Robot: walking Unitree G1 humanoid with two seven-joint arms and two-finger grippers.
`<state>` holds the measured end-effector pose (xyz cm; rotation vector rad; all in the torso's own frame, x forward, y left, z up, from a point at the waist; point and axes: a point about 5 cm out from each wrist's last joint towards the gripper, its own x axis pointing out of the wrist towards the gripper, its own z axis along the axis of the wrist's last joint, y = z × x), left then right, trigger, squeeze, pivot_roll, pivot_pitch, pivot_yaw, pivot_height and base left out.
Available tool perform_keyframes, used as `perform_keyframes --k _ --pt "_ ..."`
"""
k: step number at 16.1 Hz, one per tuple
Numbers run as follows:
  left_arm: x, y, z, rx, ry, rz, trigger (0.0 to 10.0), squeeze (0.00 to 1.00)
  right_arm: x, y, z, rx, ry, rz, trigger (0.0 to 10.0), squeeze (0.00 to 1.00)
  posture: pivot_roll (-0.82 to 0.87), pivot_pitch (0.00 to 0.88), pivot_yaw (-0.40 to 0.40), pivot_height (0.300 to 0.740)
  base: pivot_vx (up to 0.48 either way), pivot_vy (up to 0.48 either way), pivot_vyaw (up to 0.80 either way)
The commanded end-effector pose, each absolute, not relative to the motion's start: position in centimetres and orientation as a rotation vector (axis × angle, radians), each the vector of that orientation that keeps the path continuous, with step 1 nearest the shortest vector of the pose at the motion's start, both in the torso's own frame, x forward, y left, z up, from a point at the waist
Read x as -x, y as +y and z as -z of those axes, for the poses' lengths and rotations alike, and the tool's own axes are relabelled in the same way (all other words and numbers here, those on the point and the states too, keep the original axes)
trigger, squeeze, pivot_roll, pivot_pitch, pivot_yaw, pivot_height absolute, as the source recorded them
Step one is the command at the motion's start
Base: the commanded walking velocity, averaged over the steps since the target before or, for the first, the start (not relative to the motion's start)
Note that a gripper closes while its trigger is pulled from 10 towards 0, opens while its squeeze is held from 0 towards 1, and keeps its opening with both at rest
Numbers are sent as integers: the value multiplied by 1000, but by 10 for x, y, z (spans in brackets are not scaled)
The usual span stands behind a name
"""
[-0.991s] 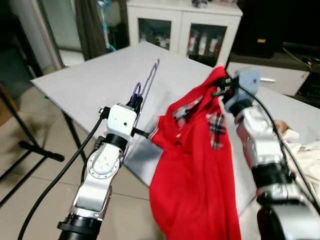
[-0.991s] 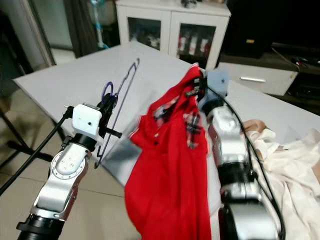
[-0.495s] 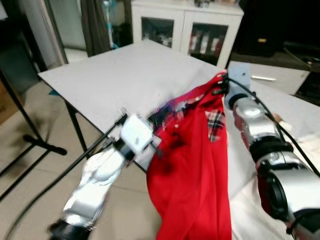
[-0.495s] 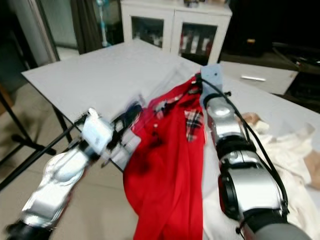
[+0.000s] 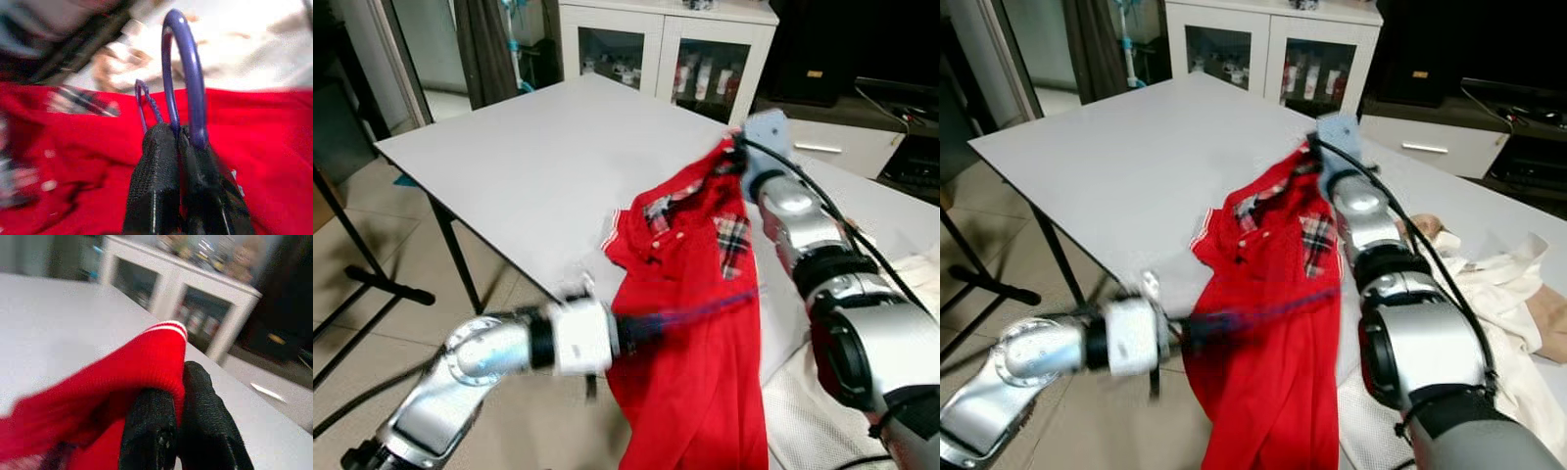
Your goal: Hang hanger
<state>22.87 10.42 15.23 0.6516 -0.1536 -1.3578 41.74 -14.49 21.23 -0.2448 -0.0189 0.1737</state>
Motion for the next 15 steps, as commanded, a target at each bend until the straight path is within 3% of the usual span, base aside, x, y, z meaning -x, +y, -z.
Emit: perform_keyframes --k 1,4,9,15 --pt "-230 107 -146 -723 -105 1399 10000 0 -418 -140 -220 262 -51 -213 10000 0 136 46 -45 740 0 0 0" --pt "-243 109 -139 -926 -93 1430 10000 0 -416 -133 -218 308 -63 -279 10000 0 121 37 -37 740 0 0 0" --pt "-265 98 -133 -973 -101 1331 10000 0 -411 -122 -219 404 -116 -421 10000 0 98 30 -28 740 0 0 0" --pt "-270 103 -124 -1003 -70 1308 10000 0 -406 -147 -203 538 -6 -453 10000 0 99 30 -35 740 0 0 0"
